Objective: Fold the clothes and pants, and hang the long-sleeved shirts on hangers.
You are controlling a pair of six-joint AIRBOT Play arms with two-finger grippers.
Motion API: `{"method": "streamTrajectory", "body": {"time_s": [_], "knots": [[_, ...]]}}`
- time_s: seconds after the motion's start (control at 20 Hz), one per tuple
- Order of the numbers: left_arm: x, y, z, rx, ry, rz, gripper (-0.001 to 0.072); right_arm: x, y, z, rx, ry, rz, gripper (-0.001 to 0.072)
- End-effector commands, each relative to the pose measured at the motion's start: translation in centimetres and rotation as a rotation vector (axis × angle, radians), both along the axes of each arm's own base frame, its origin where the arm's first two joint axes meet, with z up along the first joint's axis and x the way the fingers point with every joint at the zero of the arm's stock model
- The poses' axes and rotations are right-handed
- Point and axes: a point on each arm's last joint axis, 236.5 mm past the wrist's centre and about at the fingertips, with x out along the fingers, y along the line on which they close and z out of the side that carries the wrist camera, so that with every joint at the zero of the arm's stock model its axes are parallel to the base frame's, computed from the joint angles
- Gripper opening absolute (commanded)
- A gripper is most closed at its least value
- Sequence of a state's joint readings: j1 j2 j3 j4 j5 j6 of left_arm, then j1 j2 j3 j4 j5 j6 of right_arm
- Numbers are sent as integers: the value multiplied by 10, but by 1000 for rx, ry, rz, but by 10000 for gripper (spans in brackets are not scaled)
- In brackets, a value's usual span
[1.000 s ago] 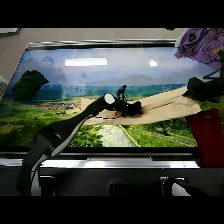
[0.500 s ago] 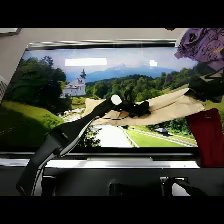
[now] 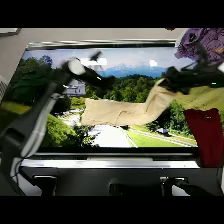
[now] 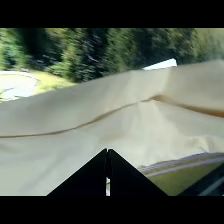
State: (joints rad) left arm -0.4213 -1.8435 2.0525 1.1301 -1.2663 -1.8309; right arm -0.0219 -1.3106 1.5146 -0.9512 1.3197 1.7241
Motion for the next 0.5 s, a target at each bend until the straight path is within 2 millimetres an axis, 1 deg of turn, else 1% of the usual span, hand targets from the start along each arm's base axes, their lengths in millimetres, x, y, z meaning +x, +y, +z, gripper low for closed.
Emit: {"method": "streamTrajectory", "body": {"time_s": [0.0, 0.1, 0.2, 0.3, 0.45], "knots": [[7, 113, 68, 141, -108, 163, 16, 2, 79, -4, 75, 0, 61, 25], [5, 151, 101, 131, -152, 232, 17, 0, 116, -10, 104, 8, 79, 25], [0, 180, 122, 128, -180, 287, 17, -1, 146, -13, 135, 11, 82, 25], [-4, 200, 135, 128, -195, 325, 17, -3, 170, -17, 162, 17, 84, 25], [-7, 216, 143, 131, -200, 355, 17, -5, 198, -27, 195, 34, 88, 25]]}}
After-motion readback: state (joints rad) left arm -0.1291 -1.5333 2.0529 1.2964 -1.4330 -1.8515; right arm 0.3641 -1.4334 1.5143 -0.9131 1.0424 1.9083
